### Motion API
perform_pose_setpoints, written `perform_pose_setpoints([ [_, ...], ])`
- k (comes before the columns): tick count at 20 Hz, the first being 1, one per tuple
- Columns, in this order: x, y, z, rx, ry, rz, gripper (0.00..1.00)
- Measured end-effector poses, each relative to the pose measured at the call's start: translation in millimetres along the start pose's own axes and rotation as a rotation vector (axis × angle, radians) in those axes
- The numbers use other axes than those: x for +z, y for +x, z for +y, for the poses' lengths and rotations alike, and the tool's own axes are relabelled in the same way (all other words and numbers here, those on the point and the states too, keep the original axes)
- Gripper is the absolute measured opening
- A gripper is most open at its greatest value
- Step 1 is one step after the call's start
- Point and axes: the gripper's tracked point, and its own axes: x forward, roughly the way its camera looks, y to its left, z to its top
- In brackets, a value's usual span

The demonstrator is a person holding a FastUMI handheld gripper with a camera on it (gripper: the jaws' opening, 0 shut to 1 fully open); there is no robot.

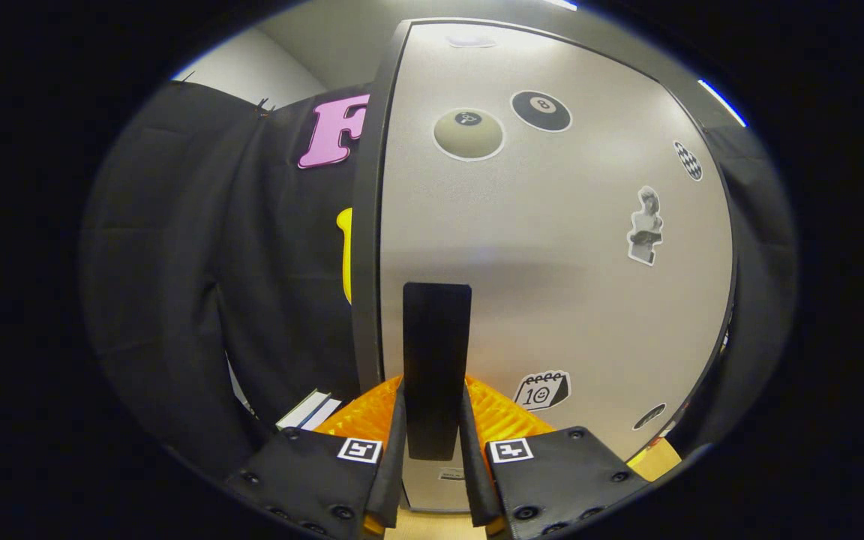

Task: Open the shoe cabinet door, grab the shoes and put them into the shoe cabinet, then close the shoe cabinet door.

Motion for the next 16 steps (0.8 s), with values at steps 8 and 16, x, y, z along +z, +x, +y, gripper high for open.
perform_pose_setpoints([
  [8, -1.3, 0.2, 0.1, 0.024, -0.043, 0.009, 0.18],
  [16, -2.5, -4.0, 0.2, 0.048, -0.042, 0.018, 0.09],
])
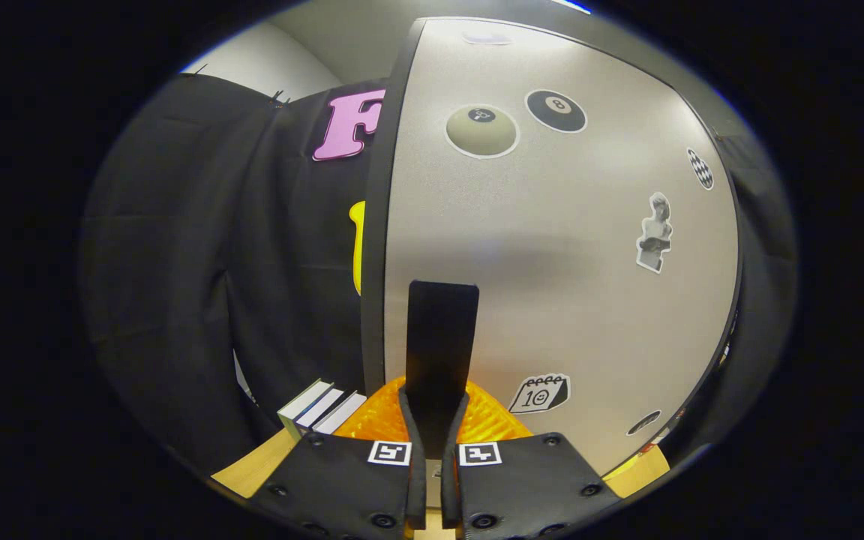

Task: Open the shoe cabinet door, grab the shoes and put them into the shoe cabinet, then close the shoe cabinet door.

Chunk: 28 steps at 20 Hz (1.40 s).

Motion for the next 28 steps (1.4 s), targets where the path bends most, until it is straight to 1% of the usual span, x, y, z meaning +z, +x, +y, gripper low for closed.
perform_pose_setpoints([
  [9, -1, -9, -1, -0.003, -0.007, 0.011, 0.09],
  [13, -1, -14, 0, 0.009, 0.001, 0.020, 0.09],
  [15, -1, -21, 0, 0.028, 0.004, 0.020, 0.09],
  [18, -1, -47, 2, 0.077, 0.028, -0.013, 0.09],
  [20, 1, -67, -1, 0.103, 0.017, -0.029, 0.09],
  [25, -8, -120, -28, 0.144, 0.010, -0.021, 0.09],
  [28, -11, -145, -44, 0.158, 0.016, -0.025, 0.09],
])
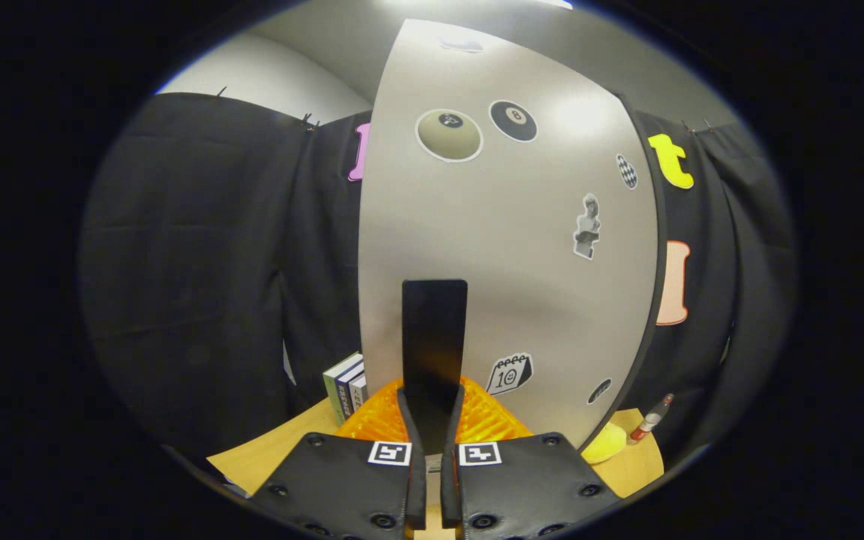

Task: Open the shoe cabinet door, grab the shoes and put them into the shoe cabinet, then close the shoe cabinet door.

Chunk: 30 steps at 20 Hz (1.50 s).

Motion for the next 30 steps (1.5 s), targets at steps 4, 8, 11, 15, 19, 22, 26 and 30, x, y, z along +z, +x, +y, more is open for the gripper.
perform_pose_setpoints([
  [4, -6, -28, -17, -0.003, -0.004, -0.015, 0.09],
  [8, -10, -63, -44, -0.020, -0.013, -0.013, 0.09],
  [11, -12, -85, -68, -0.071, -0.012, -0.011, 0.09],
  [15, -18, -116, -104, -0.159, 0.016, -0.017, 0.08],
  [19, -25, -148, -147, -0.238, 0.045, -0.030, 0.08],
  [22, -28, -161, -192, -0.303, 0.083, -0.030, 0.07],
  [26, -32, -169, -231, -0.304, 0.094, -0.055, 0.02],
  [30, -31, -164, -245, -0.252, 0.096, -0.085, 0.02],
])
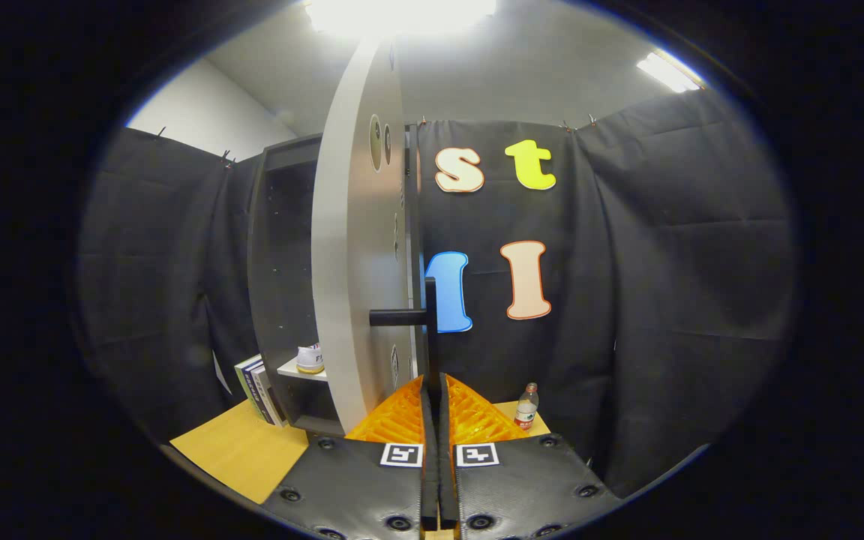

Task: Open the shoe cabinet door, grab the shoes and put them into the shoe cabinet, then close the shoe cabinet door.

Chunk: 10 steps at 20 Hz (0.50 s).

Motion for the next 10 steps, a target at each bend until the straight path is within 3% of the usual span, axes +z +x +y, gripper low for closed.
perform_pose_setpoints([
  [5, 1, -11, -15, 0.009, 0.060, -0.033, 0.10],
  [9, 4, -33, -30, -0.039, 0.097, -0.031, 0.55],
  [10, 6, -41, -35, -0.065, 0.073, -0.036, 0.61],
])
